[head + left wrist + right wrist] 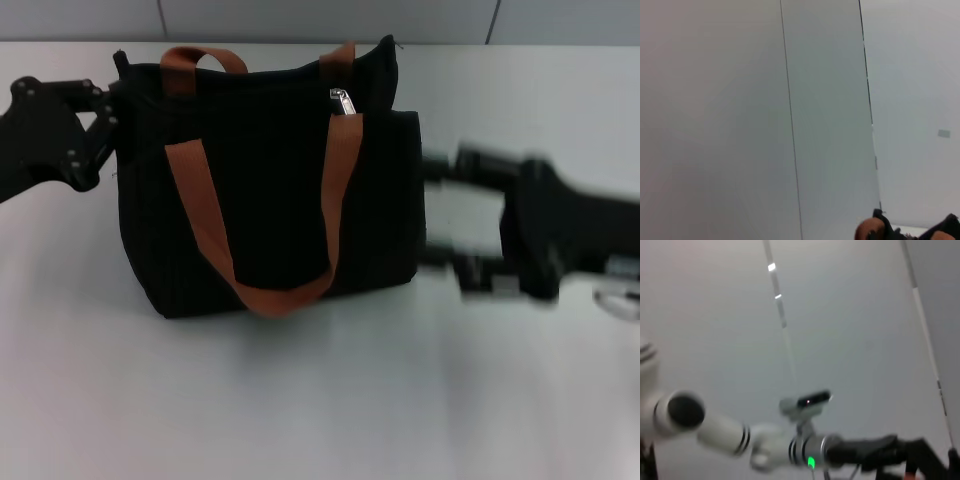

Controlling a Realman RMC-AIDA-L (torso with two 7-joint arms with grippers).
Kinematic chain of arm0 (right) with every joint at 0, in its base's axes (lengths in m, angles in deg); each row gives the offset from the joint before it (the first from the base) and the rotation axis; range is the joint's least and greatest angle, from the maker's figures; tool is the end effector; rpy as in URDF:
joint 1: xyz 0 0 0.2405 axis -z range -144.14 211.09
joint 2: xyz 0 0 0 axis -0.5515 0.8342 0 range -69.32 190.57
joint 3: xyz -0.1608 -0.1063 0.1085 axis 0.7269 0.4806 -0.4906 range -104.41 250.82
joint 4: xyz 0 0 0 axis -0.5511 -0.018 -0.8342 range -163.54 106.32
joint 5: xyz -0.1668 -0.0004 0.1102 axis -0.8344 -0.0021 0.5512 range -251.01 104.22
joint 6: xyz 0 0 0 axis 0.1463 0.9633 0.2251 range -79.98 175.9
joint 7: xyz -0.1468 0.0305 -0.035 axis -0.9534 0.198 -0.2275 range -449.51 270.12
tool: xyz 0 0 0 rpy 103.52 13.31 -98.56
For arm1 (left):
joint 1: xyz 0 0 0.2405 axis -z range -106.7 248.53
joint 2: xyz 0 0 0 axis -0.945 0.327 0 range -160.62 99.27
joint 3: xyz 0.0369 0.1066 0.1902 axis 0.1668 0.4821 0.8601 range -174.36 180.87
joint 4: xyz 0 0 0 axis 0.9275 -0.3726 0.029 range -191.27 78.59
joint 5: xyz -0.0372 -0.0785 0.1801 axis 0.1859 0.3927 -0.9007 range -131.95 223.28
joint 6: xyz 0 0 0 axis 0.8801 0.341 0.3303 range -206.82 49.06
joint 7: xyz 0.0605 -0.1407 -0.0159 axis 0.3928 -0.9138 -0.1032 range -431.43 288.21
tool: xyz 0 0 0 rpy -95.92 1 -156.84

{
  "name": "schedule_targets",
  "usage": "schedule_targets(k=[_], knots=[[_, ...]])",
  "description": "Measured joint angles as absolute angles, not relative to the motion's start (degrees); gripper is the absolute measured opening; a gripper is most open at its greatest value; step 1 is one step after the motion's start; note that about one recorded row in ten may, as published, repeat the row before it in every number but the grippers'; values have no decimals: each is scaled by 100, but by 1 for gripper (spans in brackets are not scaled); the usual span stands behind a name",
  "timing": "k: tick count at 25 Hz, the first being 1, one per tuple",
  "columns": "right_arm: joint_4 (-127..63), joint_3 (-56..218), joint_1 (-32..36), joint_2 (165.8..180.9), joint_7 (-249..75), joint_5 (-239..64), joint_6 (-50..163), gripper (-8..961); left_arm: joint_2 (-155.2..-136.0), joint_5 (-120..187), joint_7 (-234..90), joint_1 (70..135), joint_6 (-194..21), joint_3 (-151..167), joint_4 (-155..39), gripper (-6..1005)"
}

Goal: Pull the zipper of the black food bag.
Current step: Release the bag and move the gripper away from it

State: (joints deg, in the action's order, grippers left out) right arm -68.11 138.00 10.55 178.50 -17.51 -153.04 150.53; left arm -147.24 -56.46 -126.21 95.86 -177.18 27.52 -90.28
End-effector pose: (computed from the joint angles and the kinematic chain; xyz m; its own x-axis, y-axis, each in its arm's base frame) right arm 0.1671 0.2634 0.0146 0.6234 -0.1411 -0.7691 -0.1818 -0.9828 0.0330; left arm -0.2455 0.2970 0.0722 0.7340 -0.0903 0.6731 0.3436 -0.8056 -0.4827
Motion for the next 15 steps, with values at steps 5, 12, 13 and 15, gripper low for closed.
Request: schedule_targets(k=[5,12,13,15], knots=[[-6144,13791,1246,17823,-3276,-15995,15163,759,-14718,-5775,-12824,9566,-17724,2751,-9020,67],[-5794,13788,1397,17879,-3934,-16454,14990,818,-14692,-5910,-13182,9550,-17736,2780,-9039,69],[-5763,13788,1400,17879,-3975,-16454,14962,818,-14686,-5928,-13258,9550,-17741,2783,-9065,69],[-5736,13789,1390,17880,-3994,-16454,14903,818,-14668,-5941,-13531,9547,-17747,2773,-9170,69]])
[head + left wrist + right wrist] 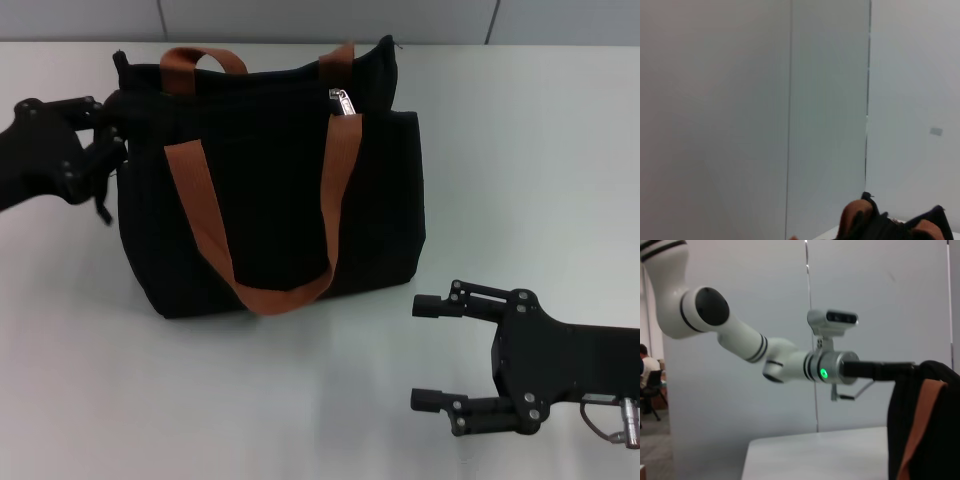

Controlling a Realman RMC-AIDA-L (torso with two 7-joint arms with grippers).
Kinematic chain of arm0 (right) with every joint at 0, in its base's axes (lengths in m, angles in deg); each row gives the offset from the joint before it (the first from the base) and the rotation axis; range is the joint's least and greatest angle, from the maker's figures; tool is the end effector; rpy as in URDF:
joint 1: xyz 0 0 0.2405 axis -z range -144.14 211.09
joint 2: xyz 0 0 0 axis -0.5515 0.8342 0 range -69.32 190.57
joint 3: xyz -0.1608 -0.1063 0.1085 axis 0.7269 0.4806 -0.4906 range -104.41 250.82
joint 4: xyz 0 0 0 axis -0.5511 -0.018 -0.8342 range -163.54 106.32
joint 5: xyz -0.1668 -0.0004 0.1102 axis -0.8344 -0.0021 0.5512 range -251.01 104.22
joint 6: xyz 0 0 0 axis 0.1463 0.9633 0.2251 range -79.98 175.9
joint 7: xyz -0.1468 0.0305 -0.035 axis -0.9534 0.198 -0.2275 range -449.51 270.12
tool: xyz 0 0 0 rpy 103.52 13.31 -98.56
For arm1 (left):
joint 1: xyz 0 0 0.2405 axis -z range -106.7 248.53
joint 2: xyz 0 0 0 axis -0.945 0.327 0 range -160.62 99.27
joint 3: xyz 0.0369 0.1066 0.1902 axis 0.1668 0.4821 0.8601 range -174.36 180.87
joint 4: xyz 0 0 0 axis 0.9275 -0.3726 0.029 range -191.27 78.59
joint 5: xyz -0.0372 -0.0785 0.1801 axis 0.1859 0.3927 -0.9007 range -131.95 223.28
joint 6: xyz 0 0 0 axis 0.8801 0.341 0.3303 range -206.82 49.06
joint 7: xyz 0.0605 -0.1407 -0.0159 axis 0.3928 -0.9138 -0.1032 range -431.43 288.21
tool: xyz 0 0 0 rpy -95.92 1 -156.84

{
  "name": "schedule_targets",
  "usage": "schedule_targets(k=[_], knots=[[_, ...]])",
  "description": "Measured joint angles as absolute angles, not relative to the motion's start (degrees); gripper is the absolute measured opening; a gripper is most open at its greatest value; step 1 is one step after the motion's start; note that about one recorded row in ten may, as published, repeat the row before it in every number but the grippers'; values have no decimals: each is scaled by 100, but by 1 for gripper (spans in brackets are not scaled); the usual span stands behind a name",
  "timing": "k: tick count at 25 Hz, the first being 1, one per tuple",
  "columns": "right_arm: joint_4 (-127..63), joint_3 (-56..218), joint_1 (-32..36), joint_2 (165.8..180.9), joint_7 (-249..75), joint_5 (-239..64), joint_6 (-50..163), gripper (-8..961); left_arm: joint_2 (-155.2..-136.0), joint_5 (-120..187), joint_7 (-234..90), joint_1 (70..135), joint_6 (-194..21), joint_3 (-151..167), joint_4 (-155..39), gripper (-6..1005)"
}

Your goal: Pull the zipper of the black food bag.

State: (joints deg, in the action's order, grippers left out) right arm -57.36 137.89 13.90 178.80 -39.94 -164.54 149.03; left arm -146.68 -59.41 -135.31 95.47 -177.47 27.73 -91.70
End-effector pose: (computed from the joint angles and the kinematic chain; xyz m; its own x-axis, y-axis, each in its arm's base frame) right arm 0.2176 0.2220 -0.0256 0.7494 -0.0355 -0.6612 -0.0975 -0.9936 -0.0572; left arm -0.2509 0.2938 0.0728 0.7128 0.0561 0.6991 0.4311 -0.8213 -0.3736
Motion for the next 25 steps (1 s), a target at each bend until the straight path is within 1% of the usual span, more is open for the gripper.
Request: schedule_targets(k=[1,2,3,5,6,7,8,9,10,12,15,19,20,21,22,24,25], knots=[[-5730,13788,1380,17882,-4001,-16454,14808,818,-14592,-5978,-13997,9535,-17772,2807,-9421,70],[-5730,13788,1380,17882,-4001,-16454,14808,818,-14592,-5978,-13997,9535,-17772,2807,-9421,70],[-5724,13789,1377,17882,-4004,-16454,14752,818,-14522,-6029,-14254,9531,-17808,2849,-9565,70],[-5709,13789,1355,17884,-4008,-16455,14656,818,-14354,-6214,-14811,9524,-17991,2937,-9824,144],[-5701,13789,1331,17889,-4011,-16454,14593,818,-14175,-6403,-15343,9526,-18319,2987,-10051,180],[-5700,13789,1319,17892,-4012,-16454,14565,818,-14108,-6461,-15529,9531,-18447,2992,-10122,217],[-5699,13789,1305,17894,-4012,-16454,14516,818,-13923,-6497,-15895,9543,-18838,2972,-10238,254],[-5699,13789,1305,17894,-4012,-16454,14516,818,-13923,-6497,-15895,9543,-18838,2972,-10238,293],[-5697,13789,1280,17894,-4006,-16454,14468,818,-13825,-6414,-15993,9544,-19108,2959,-10242,333],[-5693,13789,1268,17894,-3999,-16454,14445,818,-13800,-6336,-15993,9541,-19217,2964,-10222,411],[-5675,13789,1245,17896,-3992,-16454,14404,818,-13841,-6190,-15857,9517,-19341,3051,-10169,535],[-5628,13789,1237,17946,-4018,-16454,14322,818,-14121,-5862,-14846,9344,-19397,3592,-10000,715],[-5619,13790,1230,17952,-4020,-16454,14296,818,-14207,-5795,-14536,9302,-19398,3761,-9912,739],[-5587,13792,1193,17953,-4022,-16454,14260,818,-14343,-5718,-13972,9248,-19398,4098,-9677,763],[-5587,13792,1193,17953,-4022,-16454,14260,818,-14343,-5718,-13972,9248,-19398,4098,-9677,788],[-5507,13810,1135,17954,-4023,-16454,14239,818,-14426,-5708,-13506,9240,-19386,4459,-9329,836],[-5471,13817,1111,17954,-4023,-16454,14236,818,-14443,-5719,-13361,9246,-19373,4575,-9187,836]])
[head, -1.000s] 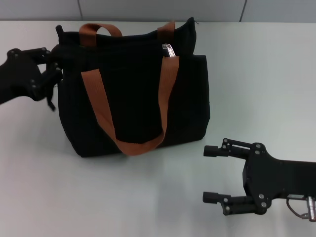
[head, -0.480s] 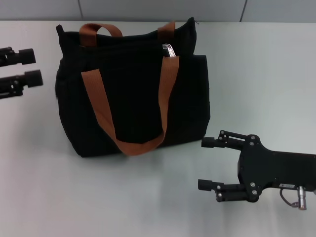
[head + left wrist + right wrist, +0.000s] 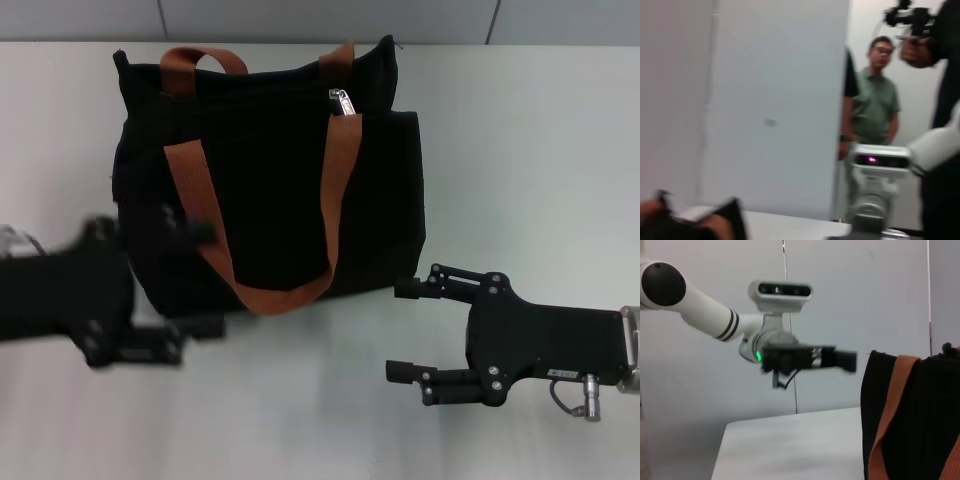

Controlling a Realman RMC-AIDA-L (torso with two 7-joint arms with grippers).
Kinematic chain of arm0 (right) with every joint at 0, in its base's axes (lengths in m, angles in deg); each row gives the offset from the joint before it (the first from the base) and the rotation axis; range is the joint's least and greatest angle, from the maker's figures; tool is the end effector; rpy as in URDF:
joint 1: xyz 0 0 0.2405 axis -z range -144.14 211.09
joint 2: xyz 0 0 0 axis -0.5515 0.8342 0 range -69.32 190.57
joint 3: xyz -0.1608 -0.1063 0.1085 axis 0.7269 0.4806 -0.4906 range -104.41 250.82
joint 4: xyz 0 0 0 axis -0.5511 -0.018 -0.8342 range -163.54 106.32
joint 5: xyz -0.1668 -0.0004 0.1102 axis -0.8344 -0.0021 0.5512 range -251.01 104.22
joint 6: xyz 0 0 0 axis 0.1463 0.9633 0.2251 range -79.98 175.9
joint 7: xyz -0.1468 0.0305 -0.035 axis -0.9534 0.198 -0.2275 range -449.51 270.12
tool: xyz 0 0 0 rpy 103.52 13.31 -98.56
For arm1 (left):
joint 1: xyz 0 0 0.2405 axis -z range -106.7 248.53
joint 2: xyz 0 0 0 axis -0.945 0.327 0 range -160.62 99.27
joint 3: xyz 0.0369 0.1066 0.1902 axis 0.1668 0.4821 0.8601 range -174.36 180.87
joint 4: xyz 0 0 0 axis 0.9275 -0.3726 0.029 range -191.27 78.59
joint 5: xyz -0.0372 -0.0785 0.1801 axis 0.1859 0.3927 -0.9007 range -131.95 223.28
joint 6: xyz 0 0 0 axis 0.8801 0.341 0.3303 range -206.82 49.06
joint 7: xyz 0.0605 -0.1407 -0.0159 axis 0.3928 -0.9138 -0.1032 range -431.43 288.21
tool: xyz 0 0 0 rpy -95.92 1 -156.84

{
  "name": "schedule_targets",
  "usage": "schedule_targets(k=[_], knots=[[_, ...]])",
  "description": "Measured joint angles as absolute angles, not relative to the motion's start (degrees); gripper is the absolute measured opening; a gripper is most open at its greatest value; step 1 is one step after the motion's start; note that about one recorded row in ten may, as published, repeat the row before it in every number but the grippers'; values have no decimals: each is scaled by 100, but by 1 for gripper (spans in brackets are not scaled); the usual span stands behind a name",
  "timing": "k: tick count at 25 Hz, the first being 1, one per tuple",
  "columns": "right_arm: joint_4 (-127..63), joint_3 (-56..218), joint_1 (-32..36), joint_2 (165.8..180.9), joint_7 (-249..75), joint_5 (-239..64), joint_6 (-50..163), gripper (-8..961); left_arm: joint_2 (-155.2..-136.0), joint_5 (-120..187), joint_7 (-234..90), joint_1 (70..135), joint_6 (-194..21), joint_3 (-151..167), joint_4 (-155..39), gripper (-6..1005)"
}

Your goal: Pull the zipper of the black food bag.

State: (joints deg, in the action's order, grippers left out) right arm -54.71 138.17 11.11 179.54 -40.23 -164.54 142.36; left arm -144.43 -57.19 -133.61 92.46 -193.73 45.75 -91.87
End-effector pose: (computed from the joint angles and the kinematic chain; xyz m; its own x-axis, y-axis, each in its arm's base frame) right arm 0.2175 0.2381 -0.0409 0.7842 -0.0515 -0.6183 -0.1370 -0.9863 -0.0916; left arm -0.2274 0.2366 0.0515 0.7312 0.0694 0.6787 0.1469 -0.9875 -0.0573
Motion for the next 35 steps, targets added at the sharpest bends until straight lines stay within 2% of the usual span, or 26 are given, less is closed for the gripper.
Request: schedule_targets(k=[6,16,35], knots=[[-5351,13872,1039,17966,-4049,-16755,14094,817,-14486,-6298,-12654,9280,-18707,4939,-8327,835],[-4889,13831,873,17985,-4394,-16875,14005,817,-14549,-6730,-12354,9300,-18394,4970,-8115,831],[-4882,13814,851,17989,-4404,-16856,14007,817,-14555,-6760,-12286,9306,-18369,4975,-8103,829]])
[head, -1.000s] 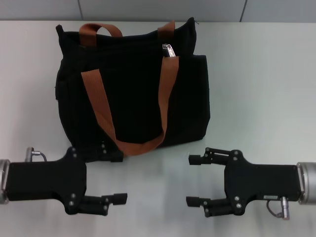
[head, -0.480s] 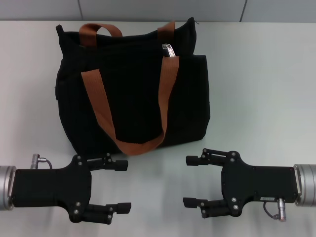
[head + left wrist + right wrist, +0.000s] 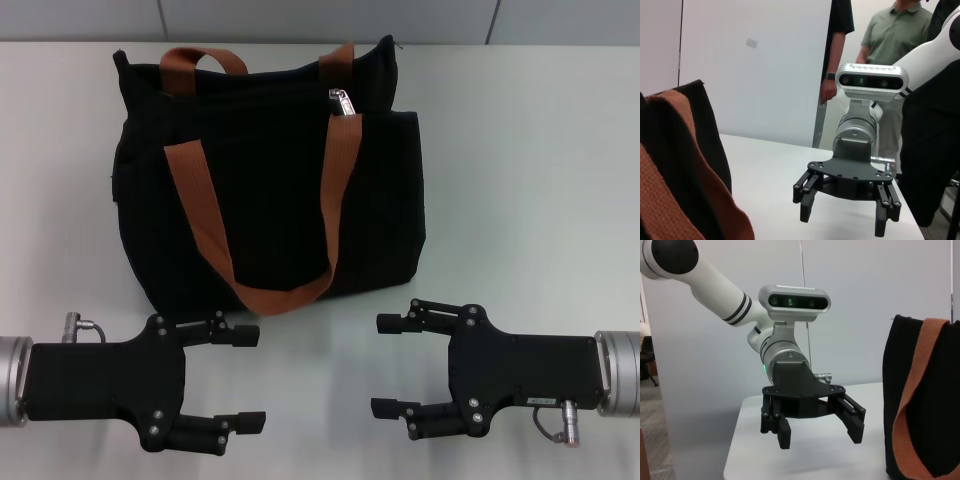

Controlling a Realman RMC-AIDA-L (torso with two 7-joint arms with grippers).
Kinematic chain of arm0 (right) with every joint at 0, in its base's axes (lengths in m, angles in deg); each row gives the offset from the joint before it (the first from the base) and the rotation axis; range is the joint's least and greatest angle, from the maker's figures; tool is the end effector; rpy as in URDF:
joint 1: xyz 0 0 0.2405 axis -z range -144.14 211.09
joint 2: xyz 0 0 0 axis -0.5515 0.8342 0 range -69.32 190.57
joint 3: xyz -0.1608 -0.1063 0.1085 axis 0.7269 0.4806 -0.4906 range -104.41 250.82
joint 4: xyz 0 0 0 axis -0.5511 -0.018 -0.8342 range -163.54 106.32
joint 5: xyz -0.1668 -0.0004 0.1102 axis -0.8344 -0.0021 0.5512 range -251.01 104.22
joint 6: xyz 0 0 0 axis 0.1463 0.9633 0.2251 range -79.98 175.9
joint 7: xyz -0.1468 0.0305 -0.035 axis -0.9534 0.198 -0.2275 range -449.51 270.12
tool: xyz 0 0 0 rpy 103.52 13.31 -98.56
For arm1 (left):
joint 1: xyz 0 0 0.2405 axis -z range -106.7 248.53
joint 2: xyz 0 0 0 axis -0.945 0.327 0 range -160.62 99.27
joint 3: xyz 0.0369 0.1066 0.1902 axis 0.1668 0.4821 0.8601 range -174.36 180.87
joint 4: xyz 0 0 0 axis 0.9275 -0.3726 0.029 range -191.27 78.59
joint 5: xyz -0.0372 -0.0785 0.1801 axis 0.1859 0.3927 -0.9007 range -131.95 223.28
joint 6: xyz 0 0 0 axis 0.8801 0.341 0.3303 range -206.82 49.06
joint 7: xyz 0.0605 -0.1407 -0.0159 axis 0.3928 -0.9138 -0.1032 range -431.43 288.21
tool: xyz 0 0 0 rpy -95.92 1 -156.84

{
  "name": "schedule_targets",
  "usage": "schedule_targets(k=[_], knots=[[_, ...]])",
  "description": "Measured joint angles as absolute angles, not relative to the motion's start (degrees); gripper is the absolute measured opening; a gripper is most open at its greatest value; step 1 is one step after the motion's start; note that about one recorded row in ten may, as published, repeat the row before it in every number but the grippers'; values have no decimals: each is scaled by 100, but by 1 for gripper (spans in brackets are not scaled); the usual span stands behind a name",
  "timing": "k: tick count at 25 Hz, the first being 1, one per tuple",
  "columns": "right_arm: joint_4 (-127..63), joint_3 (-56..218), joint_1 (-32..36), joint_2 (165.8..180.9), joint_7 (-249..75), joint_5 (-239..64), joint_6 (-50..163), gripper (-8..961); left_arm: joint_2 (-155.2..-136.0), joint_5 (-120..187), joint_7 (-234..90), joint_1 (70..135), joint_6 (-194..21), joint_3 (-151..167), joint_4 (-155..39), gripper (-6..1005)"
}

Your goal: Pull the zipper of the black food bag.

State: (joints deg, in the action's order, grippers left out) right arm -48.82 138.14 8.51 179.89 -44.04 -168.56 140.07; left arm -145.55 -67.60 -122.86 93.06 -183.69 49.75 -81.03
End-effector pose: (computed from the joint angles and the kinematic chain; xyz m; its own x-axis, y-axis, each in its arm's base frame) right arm 0.2234 0.2297 -0.0602 0.8196 -0.0654 -0.5693 -0.1144 -0.9921 -0.0507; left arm -0.2548 0.2161 -0.0057 0.8254 0.1405 0.5468 0.1641 -0.9864 0.0057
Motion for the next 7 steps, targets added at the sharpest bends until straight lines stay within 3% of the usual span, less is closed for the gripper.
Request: schedule_targets(k=[7], knots=[[-4882,13816,844,17989,-4408,-16856,14007,818,-14555,-6763,-12285,9268,-18370,4975,-8103,829]])
